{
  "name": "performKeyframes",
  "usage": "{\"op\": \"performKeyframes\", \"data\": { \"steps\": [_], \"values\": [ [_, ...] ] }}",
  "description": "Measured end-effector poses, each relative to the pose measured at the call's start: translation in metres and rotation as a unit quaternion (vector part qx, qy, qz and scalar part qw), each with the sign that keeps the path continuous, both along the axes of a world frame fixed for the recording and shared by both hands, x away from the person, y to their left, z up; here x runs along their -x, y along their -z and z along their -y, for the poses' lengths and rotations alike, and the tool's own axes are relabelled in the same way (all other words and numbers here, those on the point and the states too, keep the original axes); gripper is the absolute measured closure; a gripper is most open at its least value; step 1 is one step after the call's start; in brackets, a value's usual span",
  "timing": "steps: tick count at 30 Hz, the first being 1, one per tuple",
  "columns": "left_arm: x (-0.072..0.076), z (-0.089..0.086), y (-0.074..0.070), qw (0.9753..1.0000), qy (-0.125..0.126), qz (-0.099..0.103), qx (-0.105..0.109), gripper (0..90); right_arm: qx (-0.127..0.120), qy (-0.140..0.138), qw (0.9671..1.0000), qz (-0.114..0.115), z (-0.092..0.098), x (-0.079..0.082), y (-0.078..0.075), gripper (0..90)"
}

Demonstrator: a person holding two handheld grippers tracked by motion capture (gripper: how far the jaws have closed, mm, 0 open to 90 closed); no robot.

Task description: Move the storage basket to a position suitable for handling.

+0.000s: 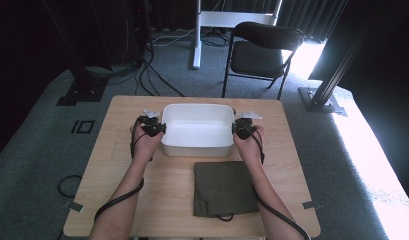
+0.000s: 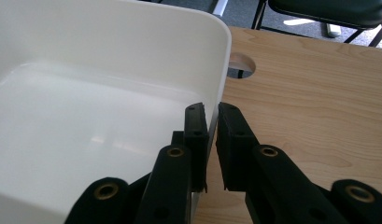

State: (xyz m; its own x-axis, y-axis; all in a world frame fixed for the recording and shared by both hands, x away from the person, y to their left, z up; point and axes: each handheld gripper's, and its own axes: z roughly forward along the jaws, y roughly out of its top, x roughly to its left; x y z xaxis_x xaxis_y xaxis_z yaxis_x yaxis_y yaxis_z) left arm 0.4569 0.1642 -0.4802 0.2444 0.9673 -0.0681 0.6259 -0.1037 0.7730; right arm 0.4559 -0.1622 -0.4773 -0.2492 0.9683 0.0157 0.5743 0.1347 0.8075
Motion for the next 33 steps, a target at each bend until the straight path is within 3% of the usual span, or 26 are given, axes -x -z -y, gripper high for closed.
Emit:
{"op": "performKeyframes", "data": {
  "steps": [14,23,29,33],
  "values": [
    [-0.004,0.028,-0.001,0.9999,0.01,-0.007,0.0,80.5,0.001,0.01,0.9999,-0.004,0.027,0.0,0.0,83.2],
    [-0.006,0.053,-0.001,0.9997,0.023,-0.01,0.003,79.4,-0.003,0.023,0.9997,-0.003,0.053,-0.003,0.0,83.6],
    [-0.007,0.066,0.0,0.9993,0.03,-0.011,0.017,78.5,0.0,0.026,0.9997,-0.002,0.069,-0.003,0.001,83.8],
    [-0.008,0.076,-0.001,0.9992,0.035,-0.014,0.01,78.1,-0.001,0.03,0.9996,-0.004,0.079,-0.004,0.001,84.0]
  ]
}}
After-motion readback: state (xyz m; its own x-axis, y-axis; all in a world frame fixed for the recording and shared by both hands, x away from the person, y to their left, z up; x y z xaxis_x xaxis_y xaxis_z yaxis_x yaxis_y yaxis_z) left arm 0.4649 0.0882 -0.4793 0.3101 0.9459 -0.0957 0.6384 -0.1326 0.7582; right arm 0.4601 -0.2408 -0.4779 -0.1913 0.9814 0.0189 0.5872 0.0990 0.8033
